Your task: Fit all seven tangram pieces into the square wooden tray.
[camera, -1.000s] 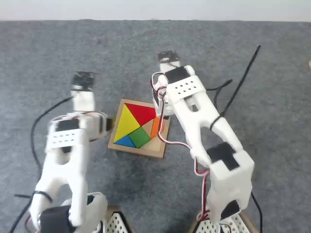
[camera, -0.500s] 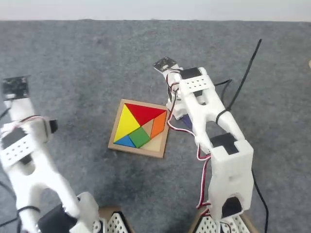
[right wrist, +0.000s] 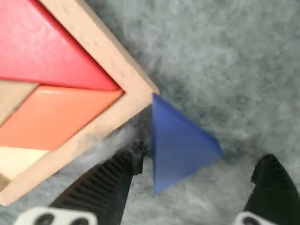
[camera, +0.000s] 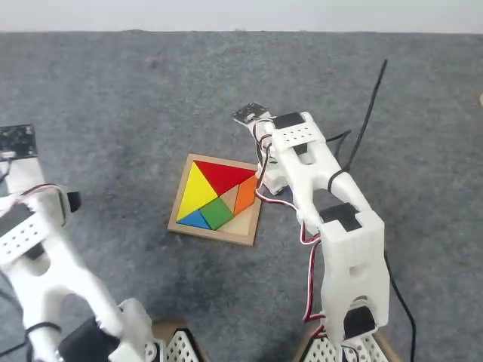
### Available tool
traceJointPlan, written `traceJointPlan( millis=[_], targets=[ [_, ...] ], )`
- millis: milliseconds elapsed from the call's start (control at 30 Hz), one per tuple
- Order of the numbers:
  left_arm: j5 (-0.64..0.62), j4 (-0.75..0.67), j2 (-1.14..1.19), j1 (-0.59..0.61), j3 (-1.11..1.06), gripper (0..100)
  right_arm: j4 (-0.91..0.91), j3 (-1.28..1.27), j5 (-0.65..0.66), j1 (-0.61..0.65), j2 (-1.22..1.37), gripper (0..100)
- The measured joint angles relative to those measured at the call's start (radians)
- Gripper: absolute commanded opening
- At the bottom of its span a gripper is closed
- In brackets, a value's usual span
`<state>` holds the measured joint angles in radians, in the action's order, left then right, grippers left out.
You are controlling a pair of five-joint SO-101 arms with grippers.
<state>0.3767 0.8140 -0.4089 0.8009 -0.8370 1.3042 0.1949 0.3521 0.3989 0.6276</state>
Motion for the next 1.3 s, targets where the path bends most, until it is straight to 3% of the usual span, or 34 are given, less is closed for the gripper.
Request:
traceJointPlan(
  millis=[367,700,833,1100,1300],
  targets=[
    [0.0,0.0,0.0,0.0,0.0,28,-0.026,0.0,0.0,0.003,0.0,30.6],
    [0.0,0.0,0.0,0.0,0.0,28,-0.026,0.0,0.216,0.028,0.0,30.7],
    [0.0,0.0,0.0,0.0,0.0,28,-0.028,0.0,0.236,0.028,0.0,29.9],
    [0.0,0.0,0.0,0.0,0.0,28,-0.034,0.015,0.161,0.028,-0.003,12.5],
    [0.0,0.0,0.0,0.0,0.0,28,0.0,0.02,0.049,0.029,-0.005,11.9]
  ],
)
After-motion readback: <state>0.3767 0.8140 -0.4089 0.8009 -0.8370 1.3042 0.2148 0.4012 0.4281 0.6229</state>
